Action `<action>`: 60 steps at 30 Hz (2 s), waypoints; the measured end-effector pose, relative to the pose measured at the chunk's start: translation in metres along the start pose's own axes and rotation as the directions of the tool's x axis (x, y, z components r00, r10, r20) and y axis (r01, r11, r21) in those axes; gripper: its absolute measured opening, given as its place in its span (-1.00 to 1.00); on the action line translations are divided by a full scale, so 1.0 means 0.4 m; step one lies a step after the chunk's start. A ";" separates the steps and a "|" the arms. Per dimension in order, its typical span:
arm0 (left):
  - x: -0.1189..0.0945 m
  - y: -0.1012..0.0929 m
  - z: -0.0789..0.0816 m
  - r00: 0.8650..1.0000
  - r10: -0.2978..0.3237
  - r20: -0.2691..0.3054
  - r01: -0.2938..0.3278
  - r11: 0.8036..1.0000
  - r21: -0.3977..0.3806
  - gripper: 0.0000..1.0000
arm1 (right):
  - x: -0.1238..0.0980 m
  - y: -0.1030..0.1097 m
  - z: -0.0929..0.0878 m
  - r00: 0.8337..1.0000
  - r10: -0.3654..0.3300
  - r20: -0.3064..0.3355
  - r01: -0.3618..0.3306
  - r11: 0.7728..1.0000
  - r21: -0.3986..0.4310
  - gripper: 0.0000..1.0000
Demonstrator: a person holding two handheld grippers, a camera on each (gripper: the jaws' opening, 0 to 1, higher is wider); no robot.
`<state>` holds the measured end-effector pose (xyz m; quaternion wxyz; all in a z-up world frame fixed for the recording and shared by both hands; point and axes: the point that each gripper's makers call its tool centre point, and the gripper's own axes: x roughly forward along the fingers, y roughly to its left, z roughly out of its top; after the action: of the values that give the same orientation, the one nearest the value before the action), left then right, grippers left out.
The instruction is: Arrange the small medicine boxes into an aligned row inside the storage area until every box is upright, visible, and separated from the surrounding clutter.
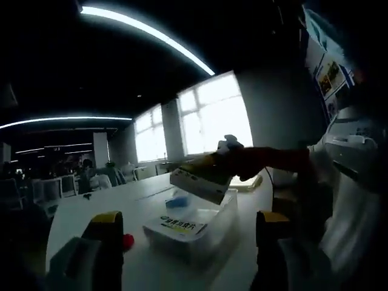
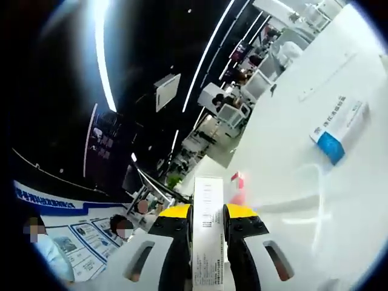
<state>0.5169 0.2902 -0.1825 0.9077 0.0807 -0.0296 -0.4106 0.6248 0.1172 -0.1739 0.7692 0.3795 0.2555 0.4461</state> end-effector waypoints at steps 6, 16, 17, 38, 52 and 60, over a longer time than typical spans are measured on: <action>-0.026 0.027 -0.029 0.997 0.059 -0.046 -0.059 0.998 0.001 0.99 | 0.022 -0.034 -0.004 0.996 -0.079 -0.039 0.078 0.997 -0.020 -0.63; -0.052 0.031 -0.052 0.996 0.071 -0.061 -0.072 0.997 -0.002 0.94 | 0.050 -0.068 -0.031 0.979 -0.172 -0.106 0.167 0.984 -0.057 -0.62; -0.053 0.037 -0.052 0.996 0.076 -0.056 -0.077 0.997 -0.009 0.94 | 0.052 -0.067 -0.034 0.979 -0.174 -0.110 0.168 0.984 -0.056 -0.62; -0.083 0.034 -0.073 0.993 0.074 -0.089 -0.071 0.997 0.043 0.99 | 0.077 -0.132 -0.092 0.923 -0.308 -0.233 0.282 0.950 -0.137 -0.62; -0.101 0.036 -0.082 0.991 0.081 -0.106 -0.076 0.996 0.045 0.96 | 0.107 -0.174 -0.084 0.893 -0.355 -0.277 0.310 0.931 -0.194 -0.59; -0.102 0.037 -0.048 0.993 0.093 -0.079 -0.089 0.995 0.051 0.91 | 0.120 -0.119 -0.089 0.905 -0.338 -0.259 0.175 0.849 -0.498 -0.37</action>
<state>0.5033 0.3327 -0.1985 0.9238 0.1175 -0.0063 -0.3643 0.6446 0.1572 -0.2359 0.8353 0.0645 0.3182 0.4437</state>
